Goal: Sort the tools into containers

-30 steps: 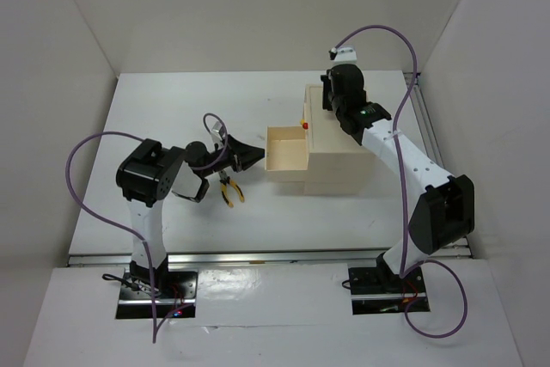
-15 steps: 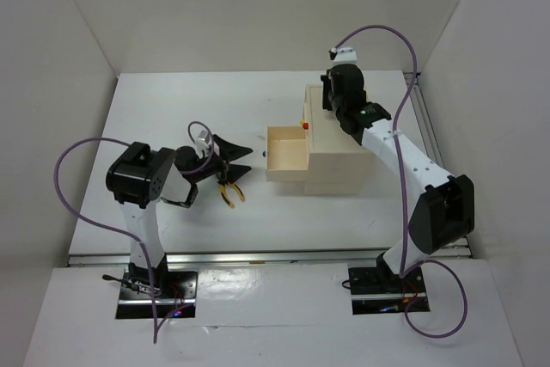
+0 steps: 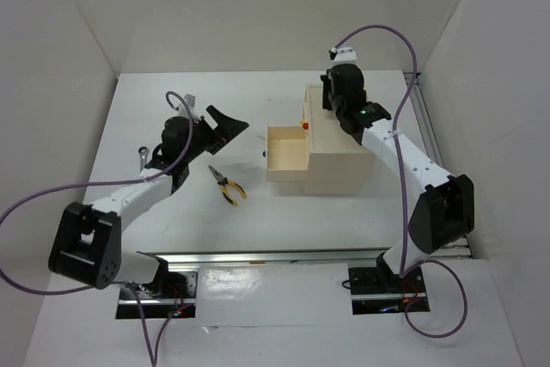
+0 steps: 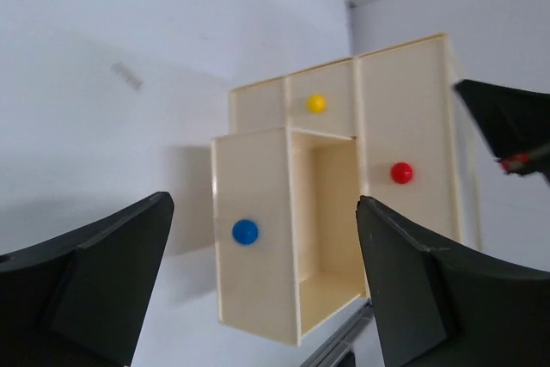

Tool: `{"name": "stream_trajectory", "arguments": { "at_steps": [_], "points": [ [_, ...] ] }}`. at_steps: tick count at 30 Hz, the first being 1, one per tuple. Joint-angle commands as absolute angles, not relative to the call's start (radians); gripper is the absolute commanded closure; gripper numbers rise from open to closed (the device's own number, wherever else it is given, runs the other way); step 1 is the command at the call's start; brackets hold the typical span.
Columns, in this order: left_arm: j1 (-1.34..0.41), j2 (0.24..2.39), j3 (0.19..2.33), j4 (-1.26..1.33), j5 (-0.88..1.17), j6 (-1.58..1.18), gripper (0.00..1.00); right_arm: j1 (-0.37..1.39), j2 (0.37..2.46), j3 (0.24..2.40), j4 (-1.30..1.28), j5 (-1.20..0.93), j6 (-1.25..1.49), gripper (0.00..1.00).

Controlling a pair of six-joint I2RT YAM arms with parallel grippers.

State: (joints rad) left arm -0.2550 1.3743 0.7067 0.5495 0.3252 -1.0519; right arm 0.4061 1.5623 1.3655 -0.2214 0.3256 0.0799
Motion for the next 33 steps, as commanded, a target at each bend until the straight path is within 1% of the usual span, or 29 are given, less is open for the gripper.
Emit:
{"name": "stream_trajectory", "arguments": {
  "at_steps": [1, 3, 6, 8, 9, 11, 12, 13, 15, 16, 17, 20, 27, 29, 31, 32, 33],
  "points": [
    [-0.380, 1.274, 0.816, -0.175, -0.093, -1.050, 0.00, 0.414, 1.647, 1.295, -0.505, 0.273, 0.081, 1.00],
    [-0.437, 1.252, 0.836, -0.320, -0.243, -1.135, 0.00, 0.414, 1.647, 1.295, -0.505, 0.273, 0.081, 1.00],
    [-0.494, 1.278, 0.876, -0.448, -0.300, -1.193, 0.00, 0.414, 1.647, 1.295, -0.505, 0.261, 0.081, 1.00],
    [-0.505, 1.359, 0.923, -0.517, -0.301, -1.213, 0.00, 0.414, 1.647, 1.295, -0.505, 0.261, 0.081, 1.00],
    [-0.517, 1.386, 0.972, -0.620, -0.322, -1.233, 0.00, 0.414, 1.647, 1.295, -0.505, 0.261, 0.081, 1.00],
    [-0.552, 1.426, 0.983, -0.673, -0.333, -1.276, 0.00, 0.414, 1.647, 1.295, -0.505, 0.261, 0.081, 1.00],
    [-0.552, 1.449, 0.959, -0.683, -0.333, -1.294, 0.00, 0.414, 1.638, 1.295, -0.505, 0.261, 0.081, 1.00],
    [-0.552, 1.450, 0.942, -0.683, -0.333, -1.310, 0.04, 0.414, 1.638, 1.295, -0.505, 0.261, 0.081, 1.00],
    [-0.543, 1.460, 0.914, -0.644, -0.321, -1.310, 0.07, 0.414, 1.629, 1.295, -0.505, 0.261, 0.081, 1.00],
    [-0.543, 1.469, 0.902, -0.644, -0.333, -1.310, 0.10, 0.414, 1.629, 1.286, -0.496, 0.250, 0.081, 1.00],
    [-0.534, 1.482, 0.902, -0.634, -0.333, -1.319, 0.17, 0.414, 1.629, 1.285, -0.495, 0.250, 0.081, 1.00],
    [-0.534, 1.517, 0.902, -0.634, -0.333, -1.330, 0.26, 0.414, 1.629, 1.285, -0.495, 0.250, 0.081, 1.00],
    [-0.534, 1.623, 0.879, -0.634, -0.295, -1.342, 0.26, 0.414, 1.608, 1.285, -0.495, 0.239, 0.081, 1.00],
    [-0.534, 1.655, 0.902, -0.624, -0.281, -1.342, 0.28, 0.414, 1.608, 1.285, -0.495, 0.249, 0.081, 1.00],
    [-0.534, 1.712, 0.932, -0.646, -0.258, -1.342, 0.36, 0.414, 1.598, 1.285, -0.495, 0.249, 0.081, 1.00],
    [-0.534, 1.730, 0.943, -0.655, -0.258, -1.342, 0.46, 0.414, 1.598, 1.285, -0.486, 0.249, 0.081, 1.00],
    [-0.534, 1.749, 0.956, -0.666, -0.258, -1.342, 0.62, 0.414, 1.589, 1.285, -0.486, 0.249, 0.081, 1.00]
  ]
}}
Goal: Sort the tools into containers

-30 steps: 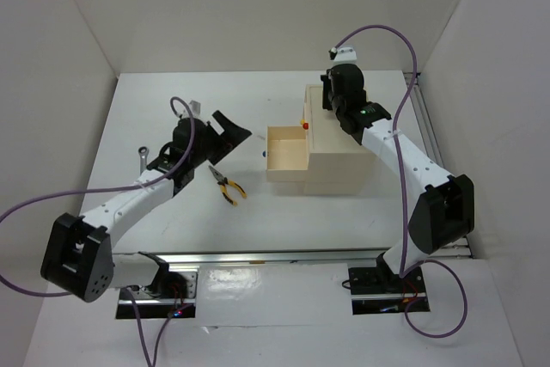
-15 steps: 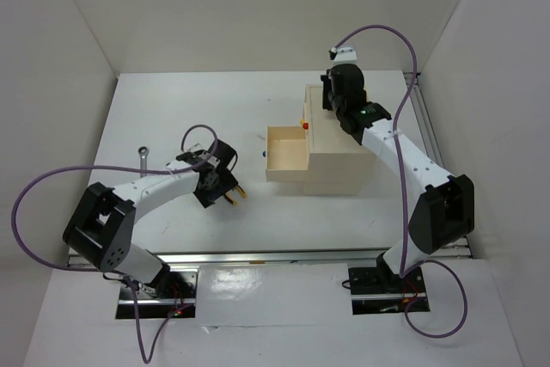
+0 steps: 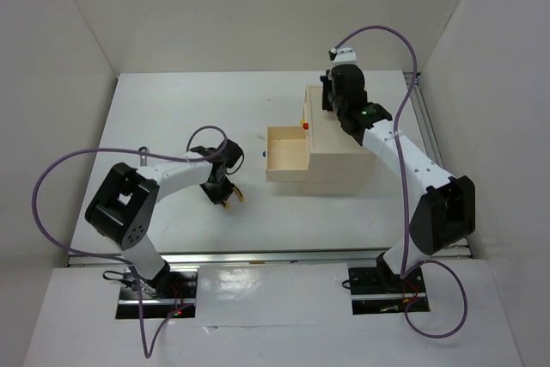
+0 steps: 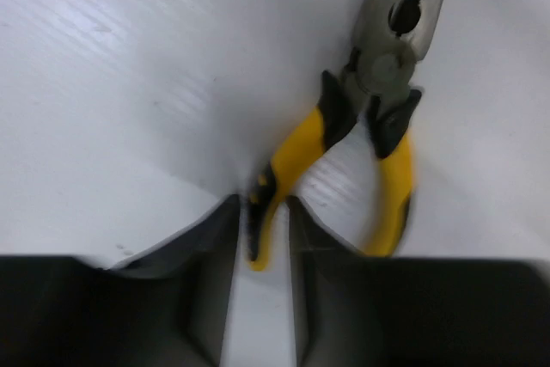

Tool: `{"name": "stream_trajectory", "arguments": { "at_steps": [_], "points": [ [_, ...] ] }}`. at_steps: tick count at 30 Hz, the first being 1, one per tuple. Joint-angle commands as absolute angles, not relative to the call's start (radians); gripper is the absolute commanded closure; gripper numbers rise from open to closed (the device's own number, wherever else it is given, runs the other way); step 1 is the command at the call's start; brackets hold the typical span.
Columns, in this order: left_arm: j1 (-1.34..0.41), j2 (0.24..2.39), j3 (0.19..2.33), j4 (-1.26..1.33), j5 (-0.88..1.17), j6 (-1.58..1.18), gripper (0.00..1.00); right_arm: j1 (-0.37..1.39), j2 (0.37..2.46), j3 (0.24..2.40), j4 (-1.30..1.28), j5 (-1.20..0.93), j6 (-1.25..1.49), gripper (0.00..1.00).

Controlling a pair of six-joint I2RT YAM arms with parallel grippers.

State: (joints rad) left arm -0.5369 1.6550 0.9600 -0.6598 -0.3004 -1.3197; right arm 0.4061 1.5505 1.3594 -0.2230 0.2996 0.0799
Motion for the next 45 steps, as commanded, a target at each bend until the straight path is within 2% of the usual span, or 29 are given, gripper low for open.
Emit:
{"name": "stream_trajectory", "arguments": {
  "at_steps": [1, 2, 7, 10, 15, 18, 19, 21, 22, 26, 29, 32, 34, 38, 40, 45],
  "points": [
    [-0.534, 1.776, 0.968, -0.689, -0.246, -1.342, 0.82, 0.414, 1.589, 1.285, -0.486, 0.249, 0.081, 1.00],
    [-0.534, 1.776, 0.968, -0.689, -0.235, -1.353, 1.00, 0.414, 1.589, 1.285, -0.486, 0.249, 0.081, 1.00],
    [-0.534, 1.778, 0.945, -0.701, -0.235, -1.342, 1.00, 0.414, 1.580, 1.285, -0.477, 0.238, 0.081, 1.00],
    [-0.525, 1.747, 0.969, -0.725, -0.329, -1.254, 1.00, 0.414, 1.589, 1.285, -0.477, 0.238, 0.081, 1.00],
    [-0.525, 1.652, 1.132, -0.814, -0.586, -1.048, 1.00, 0.414, 1.589, 1.285, -0.477, 0.238, 0.081, 1.00],
    [-0.525, 1.589, 1.227, -0.825, -0.707, -0.843, 1.00, 0.414, 1.589, 1.285, -0.477, 0.238, 0.081, 1.00],
    [-0.534, 1.576, 1.244, -0.804, -0.722, -0.687, 1.00, 0.414, 1.589, 1.285, -0.477, 0.238, 0.081, 1.00],
    [-0.534, 1.543, 1.302, -0.804, -0.805, -0.594, 1.00, 0.414, 1.589, 1.285, -0.477, 0.229, 0.081, 1.00],
    [-0.534, 1.531, 1.302, -0.769, -0.805, -0.436, 1.00, 0.414, 1.589, 1.285, -0.477, 0.229, 0.081, 1.00],
    [-0.534, 1.477, 1.388, -0.661, -0.623, -0.044, 1.00, 0.414, 1.580, 1.285, -0.477, 0.229, 0.081, 1.00],
    [-0.534, 1.463, 1.471, -0.629, -0.545, 0.108, 1.00, 0.414, 1.580, 1.285, -0.477, 0.229, 0.081, 1.00],
    [-0.548, 1.476, 1.549, -0.673, -0.347, 0.222, 1.00, 0.414, 1.580, 1.285, -0.477, 0.229, 0.081, 1.00],
    [-0.558, 1.505, 1.633, -0.725, -0.180, 0.222, 1.00, 0.414, 1.580, 1.285, -0.477, 0.229, 0.081, 1.00],
    [-0.558, 1.672, 1.868, -0.964, -0.055, 0.172, 1.00, 0.414, 1.580, 1.285, -0.477, 0.229, 0.081, 1.00],
    [-0.567, 1.745, 1.963, -1.064, -0.023, 0.137, 1.00, 0.414, 1.580, 1.285, -0.477, 0.238, 0.081, 1.00],
    [-0.627, 1.807, 1.996, -1.129, -0.058, 0.126, 1.00, 0.414, 1.571, 1.285, -0.477, 0.238, 0.081, 1.00]
  ]
}}
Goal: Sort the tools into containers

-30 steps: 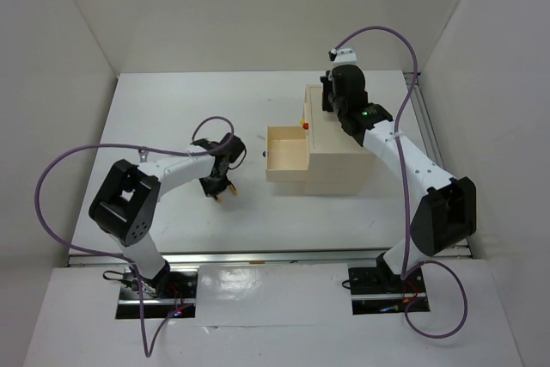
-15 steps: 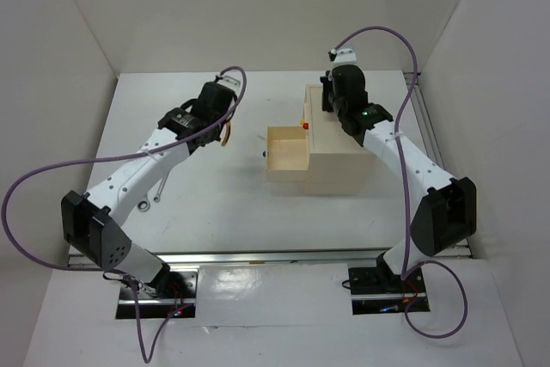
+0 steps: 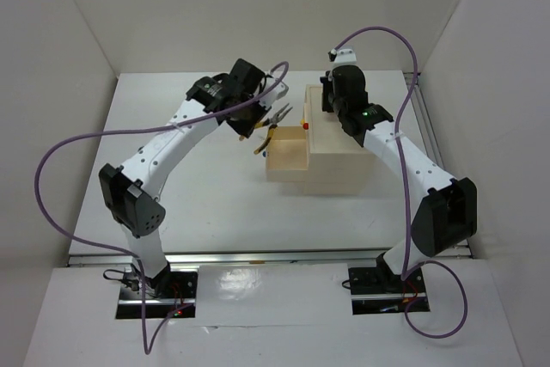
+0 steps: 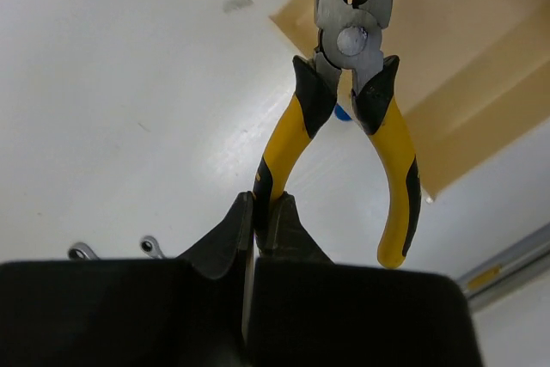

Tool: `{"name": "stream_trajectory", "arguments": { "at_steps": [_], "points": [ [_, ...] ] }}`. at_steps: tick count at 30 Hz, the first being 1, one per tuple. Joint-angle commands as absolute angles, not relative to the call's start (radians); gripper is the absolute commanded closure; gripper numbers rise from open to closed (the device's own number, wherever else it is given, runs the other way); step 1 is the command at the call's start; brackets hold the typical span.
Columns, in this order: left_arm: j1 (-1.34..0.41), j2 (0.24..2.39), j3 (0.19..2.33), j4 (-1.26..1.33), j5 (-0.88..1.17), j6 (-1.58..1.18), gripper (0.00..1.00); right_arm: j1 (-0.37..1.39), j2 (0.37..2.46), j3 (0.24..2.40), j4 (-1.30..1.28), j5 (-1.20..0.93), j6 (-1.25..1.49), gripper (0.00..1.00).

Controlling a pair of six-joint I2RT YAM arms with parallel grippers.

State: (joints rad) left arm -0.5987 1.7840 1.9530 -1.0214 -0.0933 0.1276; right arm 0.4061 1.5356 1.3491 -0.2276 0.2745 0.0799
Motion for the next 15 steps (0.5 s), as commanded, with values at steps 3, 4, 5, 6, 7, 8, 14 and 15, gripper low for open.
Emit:
{"name": "stream_trajectory", "arguments": {
  "at_steps": [3, 4, 5, 6, 7, 8, 14, 15],
  "points": [
    [-0.627, 1.833, 1.987, -1.138, -0.086, 0.126, 1.00, 0.414, 1.571, 1.276, -0.477, 0.238, 0.081, 1.00],
    [-0.627, 1.850, 1.987, -1.147, -0.098, 0.111, 1.00, 0.414, 1.571, 1.276, -0.477, 0.238, 0.081, 1.00],
    [-0.638, 1.859, 1.977, -1.147, -0.098, 0.110, 1.00, 0.414, 1.571, 1.276, -0.477, 0.238, 0.081, 1.00],
    [-0.649, 1.859, 1.977, -1.157, -0.098, 0.110, 1.00, 0.414, 1.571, 1.276, -0.477, 0.238, 0.081, 1.00],
    [-0.649, 1.870, 1.977, -1.157, -0.098, 0.110, 1.00, 0.414, 1.571, 1.276, -0.477, 0.238, 0.081, 1.00],
    [-0.649, 1.879, 1.977, -1.157, -0.098, 0.110, 1.00, 0.414, 1.571, 1.276, -0.477, 0.238, 0.081, 1.00],
    [-0.672, 1.928, 2.032, -1.189, -0.137, 0.110, 1.00, 0.414, 1.562, 1.276, -0.477, 0.238, 0.081, 1.00],
    [-0.681, 1.945, 2.049, -1.189, -0.137, 0.110, 1.00, 0.414, 1.562, 1.276, -0.477, 0.238, 0.081, 1.00]
  ]
}}
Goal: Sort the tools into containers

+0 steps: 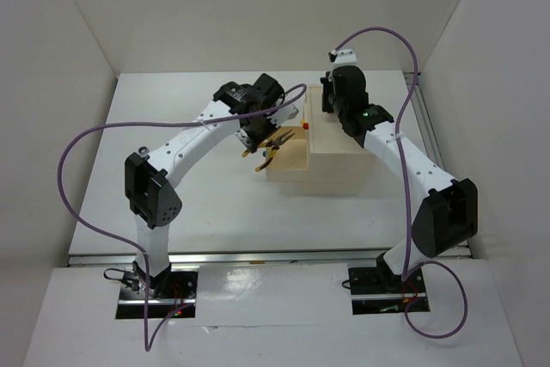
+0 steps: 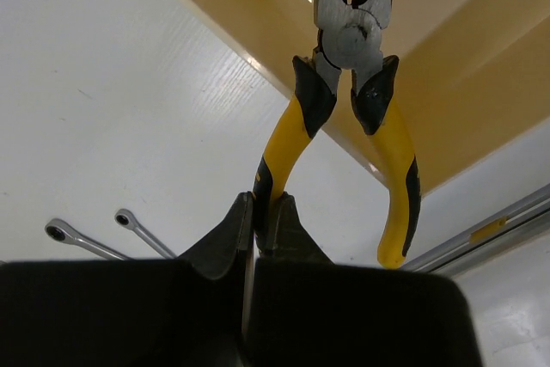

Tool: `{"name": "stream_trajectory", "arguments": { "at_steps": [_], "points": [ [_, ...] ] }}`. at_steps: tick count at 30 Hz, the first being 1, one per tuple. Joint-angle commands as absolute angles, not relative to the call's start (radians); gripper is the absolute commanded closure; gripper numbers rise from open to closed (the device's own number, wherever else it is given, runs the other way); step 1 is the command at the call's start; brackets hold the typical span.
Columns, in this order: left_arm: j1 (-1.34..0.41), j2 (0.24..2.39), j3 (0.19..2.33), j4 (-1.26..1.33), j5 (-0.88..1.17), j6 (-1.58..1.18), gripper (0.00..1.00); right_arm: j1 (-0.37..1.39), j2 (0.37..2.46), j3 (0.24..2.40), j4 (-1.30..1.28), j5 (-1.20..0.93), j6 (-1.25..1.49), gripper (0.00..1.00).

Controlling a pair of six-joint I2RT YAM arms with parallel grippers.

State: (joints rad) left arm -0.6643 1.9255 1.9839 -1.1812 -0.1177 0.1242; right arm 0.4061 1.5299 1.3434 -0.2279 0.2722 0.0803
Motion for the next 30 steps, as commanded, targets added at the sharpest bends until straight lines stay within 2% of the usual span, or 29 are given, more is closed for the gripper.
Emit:
{"name": "stream_trajectory", "arguments": {
  "at_steps": [1, 10, 23, 28, 30],
  "points": [
    [-0.690, 1.954, 2.049, -1.199, -0.137, 0.110, 1.00, 0.414, 1.562, 1.276, -0.477, 0.238, 0.081, 1.00],
    [-0.733, 2.025, 2.098, -1.209, -0.157, 0.110, 1.00, 0.414, 1.562, 1.276, -0.477, 0.238, 0.081, 1.00],
    [-0.746, 2.137, 2.307, -1.175, -0.230, 0.101, 1.00, 0.414, 1.572, 1.267, -0.477, 0.238, 0.081, 1.00],
    [-0.756, 2.151, 2.280, -1.115, -0.232, 0.101, 0.97, 0.414, 1.572, 1.267, -0.477, 0.238, 0.081, 1.00],
    [-0.765, 2.151, 2.270, -1.091, -0.221, 0.101, 0.90, 0.414, 1.581, 1.267, -0.477, 0.238, 0.081, 1.00]
  ]
}}
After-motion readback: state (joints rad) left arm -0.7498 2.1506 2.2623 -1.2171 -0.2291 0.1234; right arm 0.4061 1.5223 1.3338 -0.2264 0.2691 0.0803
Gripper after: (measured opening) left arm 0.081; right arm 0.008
